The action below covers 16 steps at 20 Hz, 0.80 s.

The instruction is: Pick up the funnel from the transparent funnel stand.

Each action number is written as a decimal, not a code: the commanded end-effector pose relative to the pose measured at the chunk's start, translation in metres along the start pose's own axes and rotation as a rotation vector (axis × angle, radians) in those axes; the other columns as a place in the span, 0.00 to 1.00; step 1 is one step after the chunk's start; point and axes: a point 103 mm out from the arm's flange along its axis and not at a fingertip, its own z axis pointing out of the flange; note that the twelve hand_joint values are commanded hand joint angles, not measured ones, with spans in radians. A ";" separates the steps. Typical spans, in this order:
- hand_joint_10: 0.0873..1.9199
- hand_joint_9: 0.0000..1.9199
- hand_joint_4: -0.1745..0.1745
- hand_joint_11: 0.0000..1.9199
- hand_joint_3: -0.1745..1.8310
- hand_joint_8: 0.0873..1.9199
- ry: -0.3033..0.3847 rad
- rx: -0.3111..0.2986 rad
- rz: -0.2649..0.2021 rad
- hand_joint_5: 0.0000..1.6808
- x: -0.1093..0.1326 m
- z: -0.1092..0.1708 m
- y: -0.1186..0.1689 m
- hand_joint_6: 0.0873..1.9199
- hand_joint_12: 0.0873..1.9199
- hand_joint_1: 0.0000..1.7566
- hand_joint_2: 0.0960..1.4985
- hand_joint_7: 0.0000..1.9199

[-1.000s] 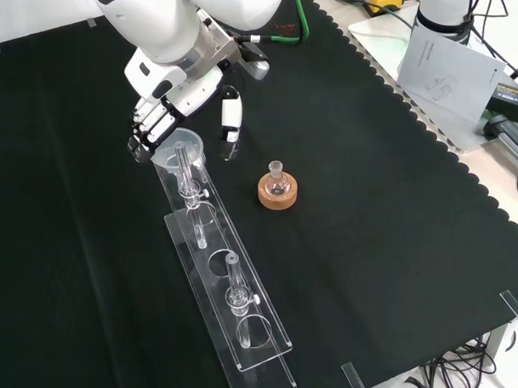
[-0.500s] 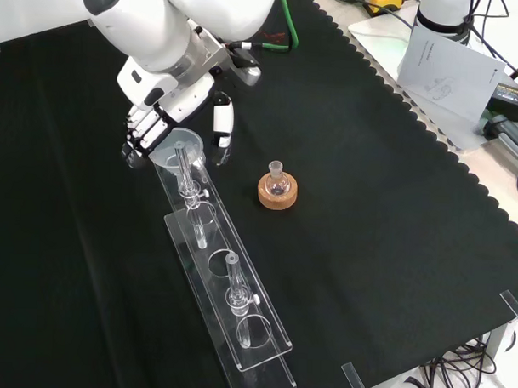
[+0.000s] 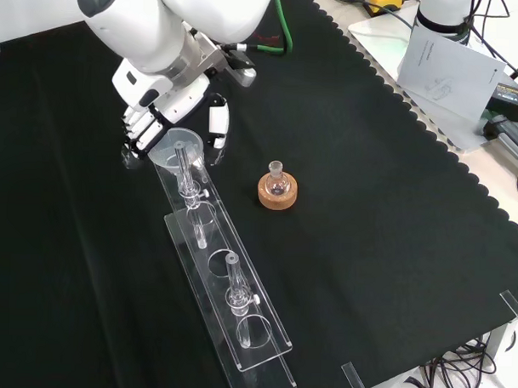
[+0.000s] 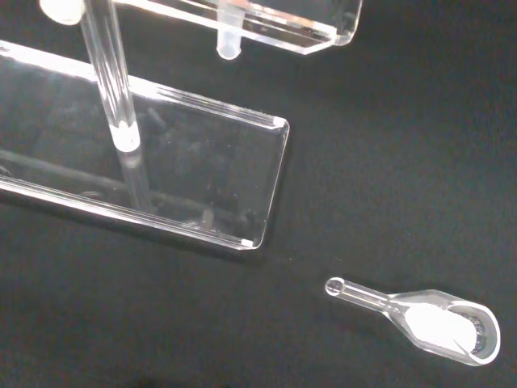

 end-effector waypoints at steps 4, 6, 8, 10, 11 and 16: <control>0.38 0.20 0.38 0.14 0.23 0.38 -0.030 -0.014 0.019 0.13 0.000 0.006 0.002 0.00 0.77 0.34 0.49 0.07; 0.36 0.24 0.35 0.15 0.25 0.38 -0.043 -0.053 0.035 0.17 -0.001 0.004 0.000 0.00 0.76 0.35 0.48 0.11; 0.34 0.29 0.31 0.17 0.26 0.39 -0.066 -0.094 0.046 0.22 -0.001 0.001 -0.002 0.00 0.75 0.36 0.48 0.16; 0.32 0.34 0.28 0.20 0.28 0.39 -0.087 -0.140 0.050 0.26 -0.001 -0.003 -0.006 0.00 0.72 0.38 0.49 0.21; 0.32 0.36 0.27 0.21 0.28 0.39 -0.096 -0.160 0.054 0.27 -0.001 -0.005 -0.008 0.00 0.71 0.39 0.49 0.23; 0.31 0.45 0.27 0.24 0.32 0.40 -0.139 -0.259 0.072 0.36 -0.001 -0.020 -0.022 0.01 0.68 0.42 0.51 0.31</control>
